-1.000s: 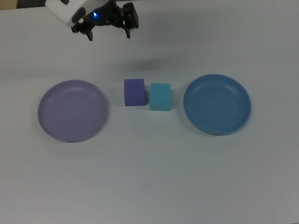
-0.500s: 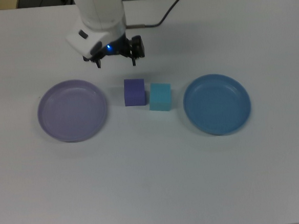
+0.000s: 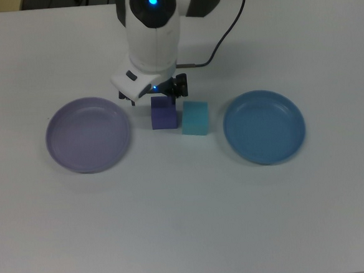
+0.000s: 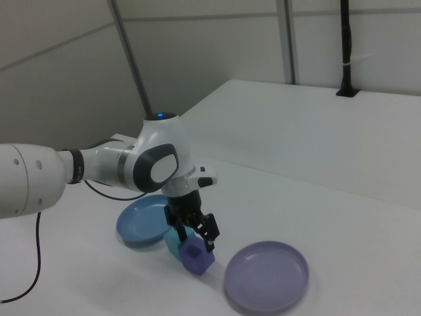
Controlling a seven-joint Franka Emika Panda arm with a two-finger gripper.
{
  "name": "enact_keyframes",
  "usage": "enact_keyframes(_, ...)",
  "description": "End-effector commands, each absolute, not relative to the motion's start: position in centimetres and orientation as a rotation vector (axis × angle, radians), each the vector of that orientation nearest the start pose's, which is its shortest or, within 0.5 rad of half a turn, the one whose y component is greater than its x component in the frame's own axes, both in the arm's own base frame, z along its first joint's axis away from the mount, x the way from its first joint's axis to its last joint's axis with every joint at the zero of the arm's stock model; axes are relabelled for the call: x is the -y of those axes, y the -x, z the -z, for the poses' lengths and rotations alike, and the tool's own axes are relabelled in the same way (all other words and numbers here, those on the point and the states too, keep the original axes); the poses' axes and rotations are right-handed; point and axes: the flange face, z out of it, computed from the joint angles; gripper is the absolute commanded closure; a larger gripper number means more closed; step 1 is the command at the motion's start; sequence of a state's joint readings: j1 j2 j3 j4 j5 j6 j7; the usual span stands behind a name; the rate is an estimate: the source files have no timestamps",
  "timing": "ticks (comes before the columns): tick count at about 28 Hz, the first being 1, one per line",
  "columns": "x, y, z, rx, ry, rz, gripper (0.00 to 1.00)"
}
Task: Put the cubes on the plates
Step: 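Lower the open gripper down onto the purple cube, then close the gripper on the purple cube and lift it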
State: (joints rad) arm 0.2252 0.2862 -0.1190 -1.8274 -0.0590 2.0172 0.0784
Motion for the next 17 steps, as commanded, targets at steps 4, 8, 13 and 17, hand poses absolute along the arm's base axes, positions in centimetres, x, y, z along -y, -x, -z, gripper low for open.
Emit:
enact_keyframes(4, -8.8, -61.2, -35.4, 0.076, 3.271, -0.127, 0.00)
enact_keyframes(8, -8.8, -61.3, -34.7, 0.077, 3.273, -0.145, 0.00)
enact_keyframes(13, -8.8, -61.3, -34.4, 0.075, 3.274, -0.149, 0.05)
enact_keyframes(17, -8.8, -61.3, -34.3, 0.075, 3.275, -0.154, 0.15)
